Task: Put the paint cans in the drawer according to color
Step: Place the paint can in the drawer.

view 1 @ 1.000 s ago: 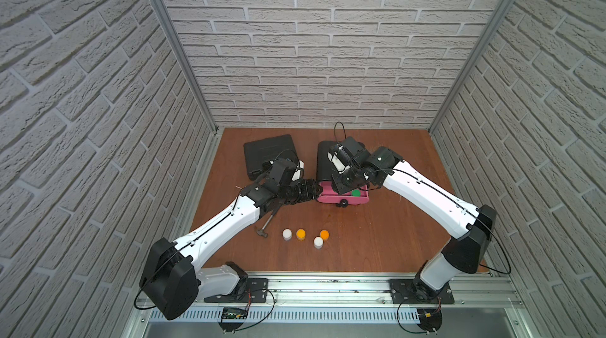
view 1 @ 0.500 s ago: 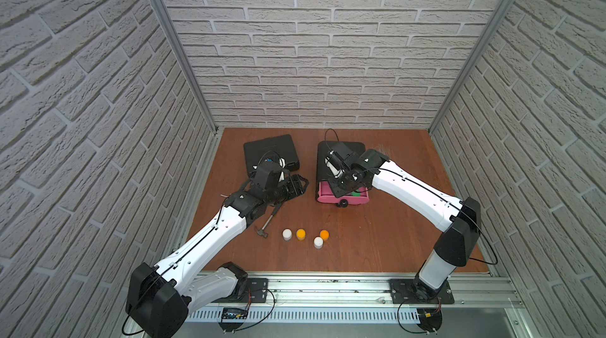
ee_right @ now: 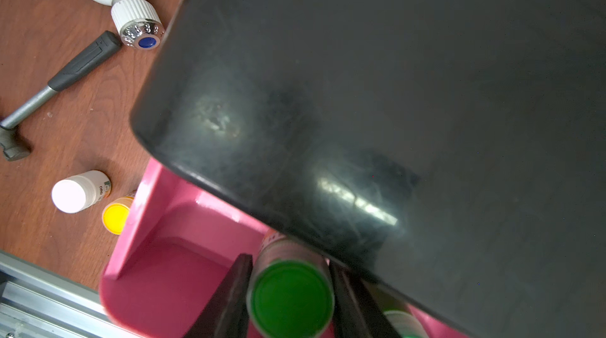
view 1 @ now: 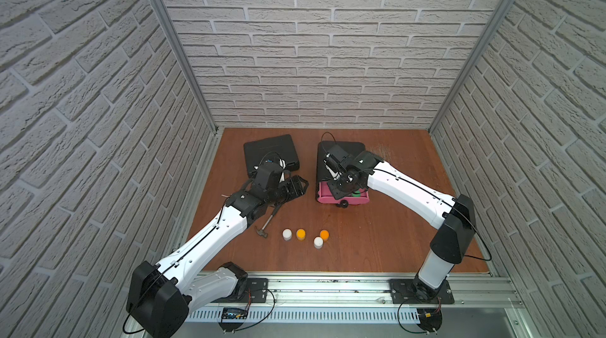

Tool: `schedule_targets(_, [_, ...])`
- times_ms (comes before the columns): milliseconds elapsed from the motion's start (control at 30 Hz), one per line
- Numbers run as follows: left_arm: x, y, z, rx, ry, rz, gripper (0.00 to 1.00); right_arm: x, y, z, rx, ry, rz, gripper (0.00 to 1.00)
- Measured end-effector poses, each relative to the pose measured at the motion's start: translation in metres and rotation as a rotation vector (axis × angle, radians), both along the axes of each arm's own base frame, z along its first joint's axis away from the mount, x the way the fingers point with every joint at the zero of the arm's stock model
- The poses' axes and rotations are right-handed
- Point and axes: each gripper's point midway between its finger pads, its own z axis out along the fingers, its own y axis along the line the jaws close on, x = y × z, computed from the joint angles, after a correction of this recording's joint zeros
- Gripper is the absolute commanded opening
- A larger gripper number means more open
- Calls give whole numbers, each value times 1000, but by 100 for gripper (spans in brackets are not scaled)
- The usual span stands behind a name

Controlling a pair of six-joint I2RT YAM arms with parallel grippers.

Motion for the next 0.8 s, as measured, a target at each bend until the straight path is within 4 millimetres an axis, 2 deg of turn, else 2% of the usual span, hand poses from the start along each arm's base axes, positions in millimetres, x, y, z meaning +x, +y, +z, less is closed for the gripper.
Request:
schedule_targets(133, [0, 1, -1, 1, 3, 2, 72, 1, 0, 5, 1, -7, -2, 57])
schedule_targets(267, [0, 1, -1, -1, 3, 0, 72, 2, -1, 15, 3, -19, -2, 58])
schedule_targets(433, [-1, -2, 0, -12, 4, -12, 71, -2, -5, 38, 33, -55, -3, 50])
schedule_targets(500, [-1, -4, 1, -18, 2, -19, 71, -12, -12, 50, 63, -74, -2, 44])
schedule_targets(633, [2, -8, -4, -24, 14, -31, 71, -50, -38, 63, 119, -76, -7, 35])
schedule_targets(700, [3, -10, -8, -23, 23, -35, 71, -67, -50, 61, 136, -64, -15, 33])
schedule_targets(800, [6, -13, -13, -25, 34, -42, 70, -86, -62, 48, 141, -29, -36, 28])
